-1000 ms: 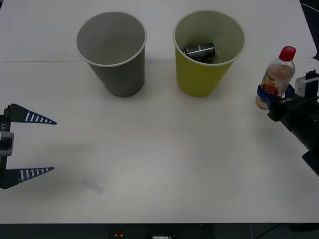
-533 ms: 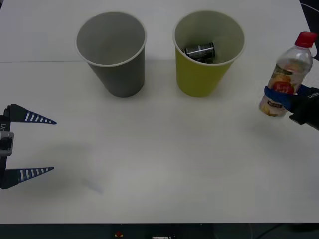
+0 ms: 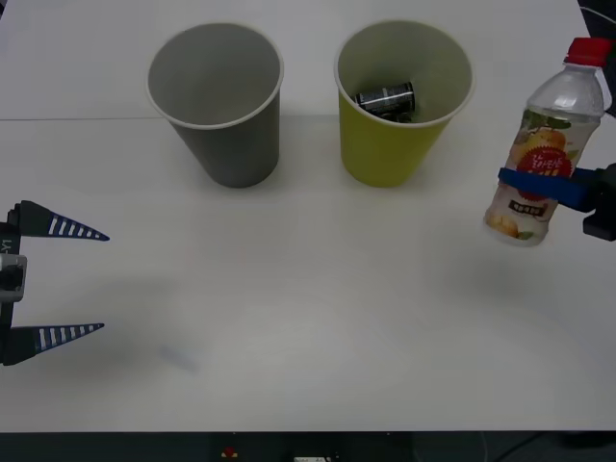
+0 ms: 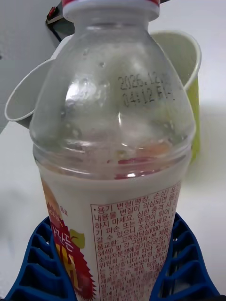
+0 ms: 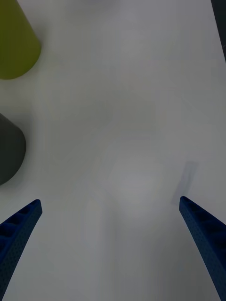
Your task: Put the can into the green bin and the plastic bottle into the gray bin
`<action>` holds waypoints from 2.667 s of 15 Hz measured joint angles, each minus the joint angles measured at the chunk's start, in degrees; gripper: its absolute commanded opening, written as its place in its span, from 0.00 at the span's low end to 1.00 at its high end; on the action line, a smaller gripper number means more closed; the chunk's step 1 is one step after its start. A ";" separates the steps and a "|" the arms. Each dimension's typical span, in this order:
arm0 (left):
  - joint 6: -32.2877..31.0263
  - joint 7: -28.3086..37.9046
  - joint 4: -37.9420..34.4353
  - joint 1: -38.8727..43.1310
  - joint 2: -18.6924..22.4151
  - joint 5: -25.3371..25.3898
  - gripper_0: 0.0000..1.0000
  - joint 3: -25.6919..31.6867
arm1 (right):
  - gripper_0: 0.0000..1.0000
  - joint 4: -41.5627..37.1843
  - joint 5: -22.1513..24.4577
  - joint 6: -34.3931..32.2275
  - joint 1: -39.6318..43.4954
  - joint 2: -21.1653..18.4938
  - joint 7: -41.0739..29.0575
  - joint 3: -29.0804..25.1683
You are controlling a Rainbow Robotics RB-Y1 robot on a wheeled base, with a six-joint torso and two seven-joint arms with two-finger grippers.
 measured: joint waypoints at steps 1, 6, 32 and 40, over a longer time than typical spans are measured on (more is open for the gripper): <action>0.00 0.00 0.00 0.00 0.00 0.00 1.00 0.00 | 0.00 -0.05 -0.68 -2.34 -1.79 0.00 -0.03 -0.40; 0.00 0.00 0.00 0.00 0.00 0.00 1.00 0.00 | 0.00 -0.45 -2.58 -13.58 -13.02 0.01 -3.03 -0.77; 0.00 0.00 0.00 0.00 0.00 0.00 1.00 0.00 | 0.00 41.66 30.08 -18.96 -75.68 25.64 -0.66 39.31; 0.00 0.00 0.00 0.00 0.00 0.00 1.00 0.00 | 0.00 62.00 33.07 -2.32 -83.14 33.63 5.17 47.10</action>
